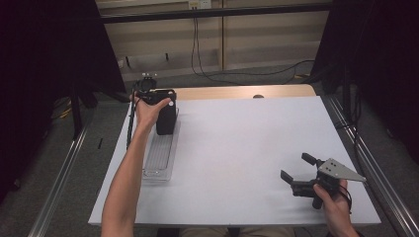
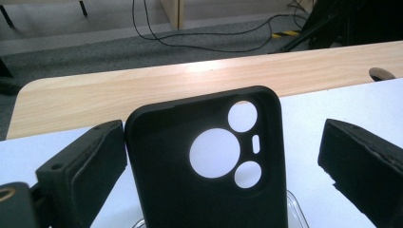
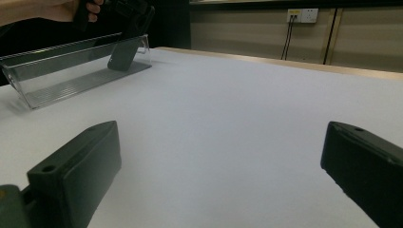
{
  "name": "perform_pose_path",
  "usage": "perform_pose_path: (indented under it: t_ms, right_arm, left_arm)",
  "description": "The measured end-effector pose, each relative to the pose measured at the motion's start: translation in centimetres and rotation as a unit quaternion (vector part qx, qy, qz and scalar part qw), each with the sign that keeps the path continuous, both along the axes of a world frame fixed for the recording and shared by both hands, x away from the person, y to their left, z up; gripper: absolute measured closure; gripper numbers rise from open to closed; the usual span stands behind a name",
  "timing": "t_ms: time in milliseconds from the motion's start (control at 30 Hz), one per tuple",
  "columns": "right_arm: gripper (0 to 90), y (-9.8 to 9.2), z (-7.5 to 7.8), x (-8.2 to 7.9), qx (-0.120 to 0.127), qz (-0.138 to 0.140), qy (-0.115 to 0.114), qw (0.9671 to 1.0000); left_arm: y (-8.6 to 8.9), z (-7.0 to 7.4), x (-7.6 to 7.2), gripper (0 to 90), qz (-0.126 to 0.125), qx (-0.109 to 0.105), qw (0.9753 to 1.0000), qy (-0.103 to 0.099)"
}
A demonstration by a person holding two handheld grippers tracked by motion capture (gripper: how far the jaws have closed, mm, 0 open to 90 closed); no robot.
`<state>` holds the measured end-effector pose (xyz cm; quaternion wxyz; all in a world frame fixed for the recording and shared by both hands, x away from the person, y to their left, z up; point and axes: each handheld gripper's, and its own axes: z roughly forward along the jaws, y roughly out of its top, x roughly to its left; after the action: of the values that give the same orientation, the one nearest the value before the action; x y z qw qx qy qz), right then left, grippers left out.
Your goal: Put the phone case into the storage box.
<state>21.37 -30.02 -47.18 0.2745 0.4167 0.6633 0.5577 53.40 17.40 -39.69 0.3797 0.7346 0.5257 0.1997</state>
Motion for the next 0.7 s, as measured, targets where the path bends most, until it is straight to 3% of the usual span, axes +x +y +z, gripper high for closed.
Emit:
perform_pose_path:
  t_ms: [33,133,200,233,267,433,500,567,700]
  right_arm:
    - [0.0,0.0,0.0,0.0,-0.001,0.001,0.0,1.0]
    - [0.0,0.0,0.0,0.0,-0.002,0.002,0.001,1.0]
    - [0.0,-0.1,0.0,0.0,-0.003,0.003,0.0,1.0]
    - [0.0,-0.1,0.0,0.0,-0.004,0.003,0.0,1.0]
    - [0.0,-0.1,0.0,0.0,-0.002,0.003,0.001,1.0]
    - [0.0,0.0,-0.1,0.0,-0.003,0.004,0.001,1.0]
    - [0.0,0.0,-0.1,0.0,-0.003,0.005,0.001,1.0]
    - [0.0,-0.1,-0.1,0.0,-0.003,0.006,0.002,1.0]
    - [0.0,-0.1,-0.1,0.0,-0.002,0.006,0.002,1.0]
  left_arm:
    - [0.0,0.0,0.1,3.0,-0.004,0.008,0.9999,0.007]
    - [-0.3,-0.4,0.3,3.3,0.005,-0.005,1.0,0.005]
    - [-0.4,-0.6,0.4,3.3,0.008,0.003,0.9999,0.008]
    - [-0.2,-0.5,0.4,3.3,-0.005,0.024,0.9995,0.019]
    - [-0.4,-0.6,0.5,3.1,0.003,0.026,0.9995,0.017]
    - [-1.0,-0.7,1.0,3.9,0.017,0.013,0.9995,0.022]
    - [-1.0,-0.6,1.0,3.8,0.008,0.03,0.9989,0.036]
    - [-1.2,-0.7,1.1,4.1,0.02,0.02,0.9991,0.031]
    - [-1.2,-0.8,1.0,6.5,0.018,0.027,0.9988,0.037]
